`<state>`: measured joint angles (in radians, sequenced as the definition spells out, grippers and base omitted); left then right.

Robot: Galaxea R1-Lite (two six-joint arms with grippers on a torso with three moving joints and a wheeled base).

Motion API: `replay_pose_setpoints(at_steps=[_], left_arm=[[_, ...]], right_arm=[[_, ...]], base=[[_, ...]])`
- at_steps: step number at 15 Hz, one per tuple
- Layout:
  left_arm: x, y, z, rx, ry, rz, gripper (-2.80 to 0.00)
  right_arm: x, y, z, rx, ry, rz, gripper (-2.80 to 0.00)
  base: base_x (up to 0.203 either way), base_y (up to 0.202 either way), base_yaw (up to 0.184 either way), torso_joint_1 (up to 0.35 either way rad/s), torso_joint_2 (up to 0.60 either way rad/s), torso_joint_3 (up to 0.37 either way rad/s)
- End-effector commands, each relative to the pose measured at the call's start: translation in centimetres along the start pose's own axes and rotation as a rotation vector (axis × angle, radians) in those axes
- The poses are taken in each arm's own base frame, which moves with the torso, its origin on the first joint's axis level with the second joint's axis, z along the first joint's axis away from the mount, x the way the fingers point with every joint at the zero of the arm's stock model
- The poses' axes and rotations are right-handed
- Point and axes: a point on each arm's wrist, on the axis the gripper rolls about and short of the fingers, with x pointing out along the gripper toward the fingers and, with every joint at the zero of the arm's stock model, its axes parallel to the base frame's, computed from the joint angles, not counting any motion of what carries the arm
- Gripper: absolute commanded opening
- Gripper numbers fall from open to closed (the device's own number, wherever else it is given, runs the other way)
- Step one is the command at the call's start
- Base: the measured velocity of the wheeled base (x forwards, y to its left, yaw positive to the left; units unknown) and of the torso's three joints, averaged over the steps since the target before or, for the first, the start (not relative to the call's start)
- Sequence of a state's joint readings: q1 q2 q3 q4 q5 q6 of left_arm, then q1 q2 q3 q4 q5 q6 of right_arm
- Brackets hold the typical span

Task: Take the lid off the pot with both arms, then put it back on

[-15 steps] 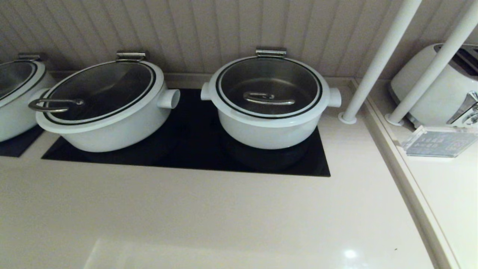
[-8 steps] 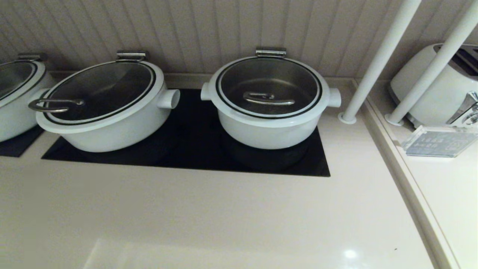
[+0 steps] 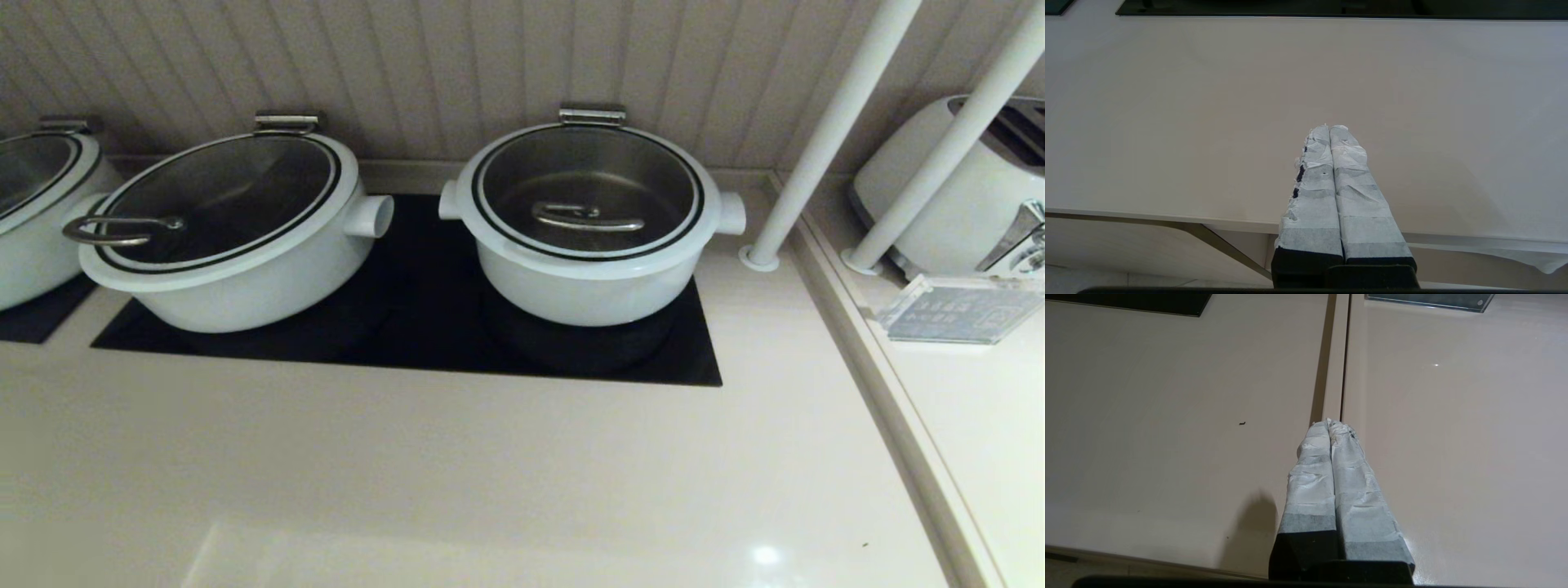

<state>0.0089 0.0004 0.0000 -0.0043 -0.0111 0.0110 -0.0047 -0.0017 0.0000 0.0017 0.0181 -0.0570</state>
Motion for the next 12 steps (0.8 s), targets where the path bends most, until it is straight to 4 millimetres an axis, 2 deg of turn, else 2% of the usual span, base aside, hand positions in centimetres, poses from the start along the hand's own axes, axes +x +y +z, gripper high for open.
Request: replay_pose_setpoints(at_steps=[1,12], left_arm=[[0.00,0.00,0.00,0.000,-0.001,0.000,-2.80],[0.00,0.00,0.00,0.000,-0.001,0.001,-2.80]], right_arm=[[0.01,0.00,0.01,-0.001,0.002,0.000,-2.80],[0.01,0.00,0.01,-0.006,0.002,0.000,-2.80]], base=[[0.000,0.000,0.000,0.000,0.00,0.000],[0.000,0.000,0.000,0.000,0.00,0.000]])
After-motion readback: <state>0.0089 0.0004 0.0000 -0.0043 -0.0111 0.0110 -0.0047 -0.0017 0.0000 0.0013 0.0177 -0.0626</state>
